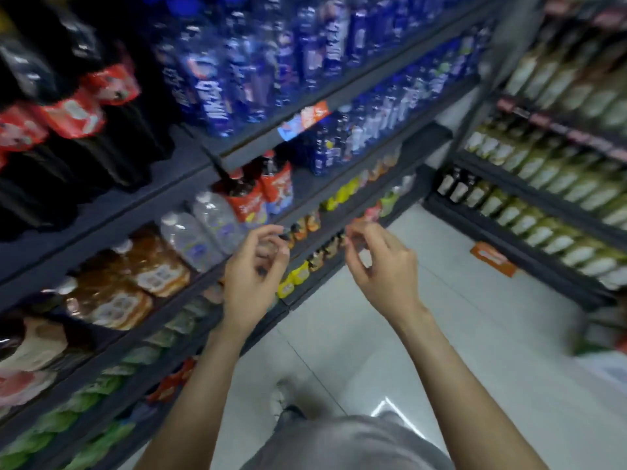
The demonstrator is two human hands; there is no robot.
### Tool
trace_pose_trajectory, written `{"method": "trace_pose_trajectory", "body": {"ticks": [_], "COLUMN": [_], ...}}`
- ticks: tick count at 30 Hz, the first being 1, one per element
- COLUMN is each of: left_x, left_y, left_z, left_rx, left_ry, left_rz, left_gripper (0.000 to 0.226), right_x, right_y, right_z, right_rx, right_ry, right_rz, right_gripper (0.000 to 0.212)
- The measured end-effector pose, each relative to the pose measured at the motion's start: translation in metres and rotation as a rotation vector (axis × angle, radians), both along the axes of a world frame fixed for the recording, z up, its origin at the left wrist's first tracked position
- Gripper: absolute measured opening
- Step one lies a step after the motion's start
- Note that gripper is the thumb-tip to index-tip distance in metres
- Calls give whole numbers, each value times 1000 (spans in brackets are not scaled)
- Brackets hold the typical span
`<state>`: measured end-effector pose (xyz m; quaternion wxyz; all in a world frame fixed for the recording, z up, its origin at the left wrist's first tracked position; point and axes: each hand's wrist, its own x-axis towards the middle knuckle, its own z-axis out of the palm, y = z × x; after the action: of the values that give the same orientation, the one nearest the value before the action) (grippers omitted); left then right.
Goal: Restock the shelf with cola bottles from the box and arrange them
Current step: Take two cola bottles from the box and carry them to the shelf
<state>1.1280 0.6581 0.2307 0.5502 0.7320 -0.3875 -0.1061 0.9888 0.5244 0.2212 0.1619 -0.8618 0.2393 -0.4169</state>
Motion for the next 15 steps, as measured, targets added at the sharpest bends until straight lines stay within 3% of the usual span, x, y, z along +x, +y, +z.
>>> {"method": "trace_pose_trajectory", "body": {"ticks": [5,10,15], "left_x": [-110,-219,-301], "left_y": [-110,-189,-268], "left_z": [-76,-136,-186], "left_rx": [246,416,925], "left_ry": [53,82,59], "left_rz": [-379,-638,-833], "left_gripper": [21,11,25], "right_x": [-153,-294,-401], "right_y": [-53,-81,-110], "right_z": [-64,-120,-153], "right_rx": [201,621,974], "right_ry": [212,380,423], "right_rz": [-179,-465,-687], "right_gripper": [20,28,36]}}
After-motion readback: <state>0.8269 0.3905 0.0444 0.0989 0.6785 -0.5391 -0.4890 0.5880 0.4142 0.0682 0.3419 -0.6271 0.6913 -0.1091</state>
